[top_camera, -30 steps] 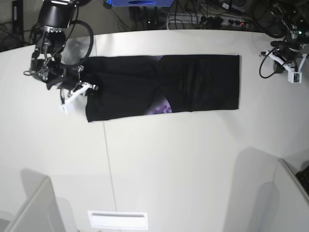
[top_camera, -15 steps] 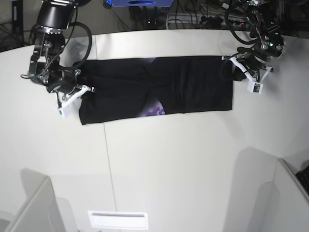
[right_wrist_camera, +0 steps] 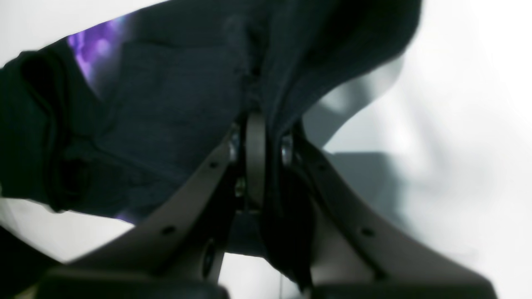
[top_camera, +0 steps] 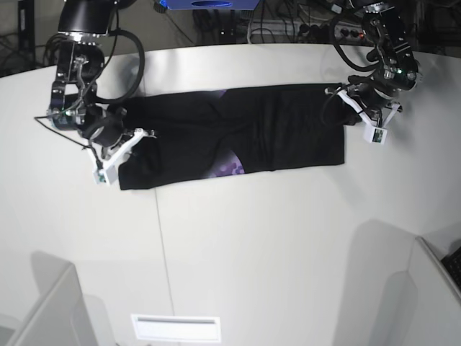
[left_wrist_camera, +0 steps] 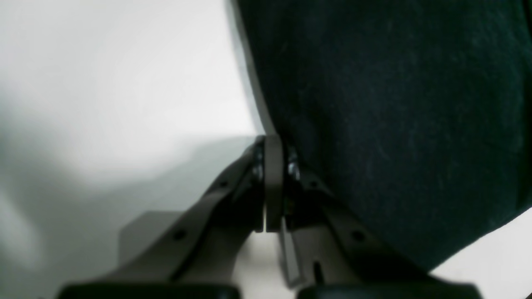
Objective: Fold the T-shirt properly
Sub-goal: 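Grasp the other strip end with the left gripper, then carry the held end with the right gripper over onto the left gripper's end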
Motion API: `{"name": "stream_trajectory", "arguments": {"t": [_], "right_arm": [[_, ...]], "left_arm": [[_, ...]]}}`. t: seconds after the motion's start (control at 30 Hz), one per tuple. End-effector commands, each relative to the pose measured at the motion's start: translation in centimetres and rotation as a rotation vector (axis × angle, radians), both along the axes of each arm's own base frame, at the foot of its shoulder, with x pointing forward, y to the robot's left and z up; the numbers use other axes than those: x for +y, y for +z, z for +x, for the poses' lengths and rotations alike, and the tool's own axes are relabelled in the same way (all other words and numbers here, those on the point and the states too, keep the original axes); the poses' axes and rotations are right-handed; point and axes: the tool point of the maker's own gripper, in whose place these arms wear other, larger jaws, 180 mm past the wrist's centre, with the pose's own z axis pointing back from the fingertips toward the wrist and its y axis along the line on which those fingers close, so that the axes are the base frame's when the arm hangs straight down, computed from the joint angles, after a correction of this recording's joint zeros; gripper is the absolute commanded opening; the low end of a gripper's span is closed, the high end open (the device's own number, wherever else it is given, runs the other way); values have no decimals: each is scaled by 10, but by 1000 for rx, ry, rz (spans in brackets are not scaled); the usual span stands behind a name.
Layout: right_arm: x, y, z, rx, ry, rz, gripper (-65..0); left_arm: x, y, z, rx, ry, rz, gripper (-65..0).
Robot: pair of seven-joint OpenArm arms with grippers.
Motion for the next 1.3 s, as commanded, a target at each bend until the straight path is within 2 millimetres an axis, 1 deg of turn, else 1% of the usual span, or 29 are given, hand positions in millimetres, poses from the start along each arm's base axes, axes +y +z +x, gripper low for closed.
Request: {"name": "stream_trajectory", "arguments": {"t": [0.0,0.07,0.13,0.23,0.37,0.47,0.67,0.77,0.83,0.97,1.07,1.17,1.27], "right_arm": [[8,16,10,-63,14,12,-650],[21,22,11,-84,30,17,-650],[28,27,11,-96,31,28,-650],[34,33,11,-112,35,39,-650],[55,42,6,-137,87,55,-650],[68,44,2,-143,120,63,-650],[85,44,-2,-115,113,89,-650],[98,57,-1,-162,144,101,-650],[105,62,-1,-172,165,106,-650],[120,65,0,-160,157,129,-650],[133,70,0,-169,190,137,-650],[141,72,-1,-174,215,143,-650],[154,77,-2,-178,222,176,-650]], "left_arm": [[-5,6,7,-27,-19,-3,-650],[-16,3,7,-20,-50,-14,-650],[-25,5,10,-27,-75,-19,-650],[-29,4,12,-25,-77,-23,-650],[-34,3,13,-21,-72,-30,-650],[-34,3,13,-21,-72,-30,-650],[-32,3,12,-18,-74,-21,-650],[-30,3,11,-16,-70,-18,-650],[-28,3,10,-15,-66,-15,-650],[-27,3,10,-15,-65,-14,-650],[-25,3,10,-15,-67,-8,-650],[-25,3,10,-13,-67,-8,-650],[-20,4,10,-13,-69,4,-650]]}}
